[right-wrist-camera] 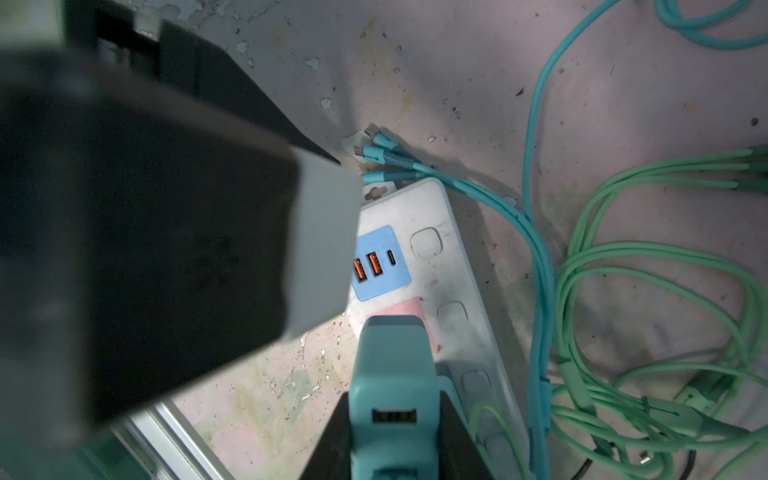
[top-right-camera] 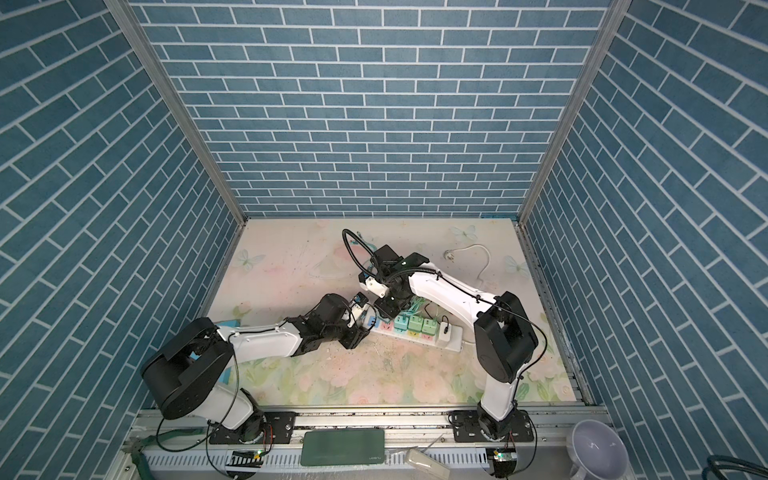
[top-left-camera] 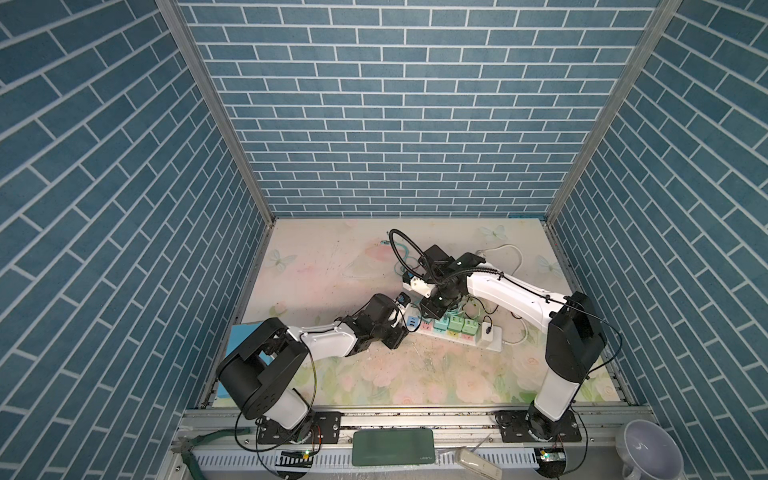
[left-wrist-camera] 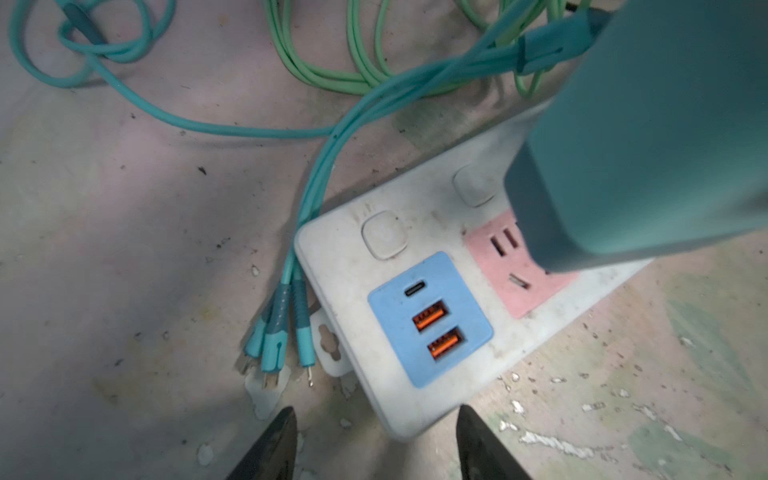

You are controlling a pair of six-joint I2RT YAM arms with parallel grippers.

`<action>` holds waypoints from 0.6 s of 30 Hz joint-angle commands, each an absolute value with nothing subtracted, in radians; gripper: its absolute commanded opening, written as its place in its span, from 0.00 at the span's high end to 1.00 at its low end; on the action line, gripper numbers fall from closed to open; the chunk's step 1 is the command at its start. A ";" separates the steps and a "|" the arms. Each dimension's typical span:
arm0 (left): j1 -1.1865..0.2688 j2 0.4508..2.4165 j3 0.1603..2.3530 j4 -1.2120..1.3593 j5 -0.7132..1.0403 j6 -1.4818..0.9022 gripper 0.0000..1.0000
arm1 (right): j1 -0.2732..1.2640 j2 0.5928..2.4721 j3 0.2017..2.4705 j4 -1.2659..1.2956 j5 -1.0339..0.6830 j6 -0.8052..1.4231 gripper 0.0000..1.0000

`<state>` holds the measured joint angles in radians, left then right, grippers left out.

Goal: Insert the plug
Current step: 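Carry the charger with the right gripper over the pink socket while the left hovers, then lower the charger prongs into the pink socket with the right gripper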

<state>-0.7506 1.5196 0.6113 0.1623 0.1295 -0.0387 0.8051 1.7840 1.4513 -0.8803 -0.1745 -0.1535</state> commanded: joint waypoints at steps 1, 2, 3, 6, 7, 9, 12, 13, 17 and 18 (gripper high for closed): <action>-0.755 1.471 0.592 0.154 0.089 -0.045 0.37 | 0.816 1.794 1.417 -0.885 -0.147 -0.140 1.00; -0.755 1.460 0.589 0.149 0.078 -0.050 0.37 | 0.816 1.786 1.409 -0.882 -0.148 -0.138 1.00; -0.755 1.453 0.589 0.145 0.069 -0.055 0.36 | 0.817 1.778 1.399 -0.879 -0.149 -0.136 1.00; -0.755 1.441 0.593 0.127 0.051 -0.058 0.35 | 0.818 1.768 1.382 -0.878 -0.127 -0.132 1.00; -0.753 1.437 0.595 0.122 0.046 -0.060 0.35 | 0.818 1.767 1.378 -0.876 -0.121 -0.130 1.00; -0.753 1.433 0.599 0.112 0.034 -0.065 0.33 | 0.820 1.769 1.363 -0.861 -0.118 -0.128 1.00; -0.754 1.415 0.599 0.097 0.021 -0.067 0.32 | 0.822 1.773 1.343 -0.837 -0.094 -0.124 1.00; -0.754 1.405 0.596 0.095 0.018 -0.067 0.32 | 0.826 1.773 1.340 -0.832 -0.063 -0.123 1.00; -0.753 1.368 0.582 0.099 0.014 -0.069 0.32 | 0.826 1.763 1.318 -0.807 -0.041 -0.128 1.00; -0.753 1.362 0.581 0.099 0.014 -0.069 0.32 | 0.827 1.763 1.313 -0.804 -0.035 -0.132 1.00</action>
<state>-0.7506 1.3880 0.5980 0.1177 0.0299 -0.0612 0.8249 1.7741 1.3579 -0.7902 -0.0914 -0.1349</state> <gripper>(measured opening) 0.679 0.291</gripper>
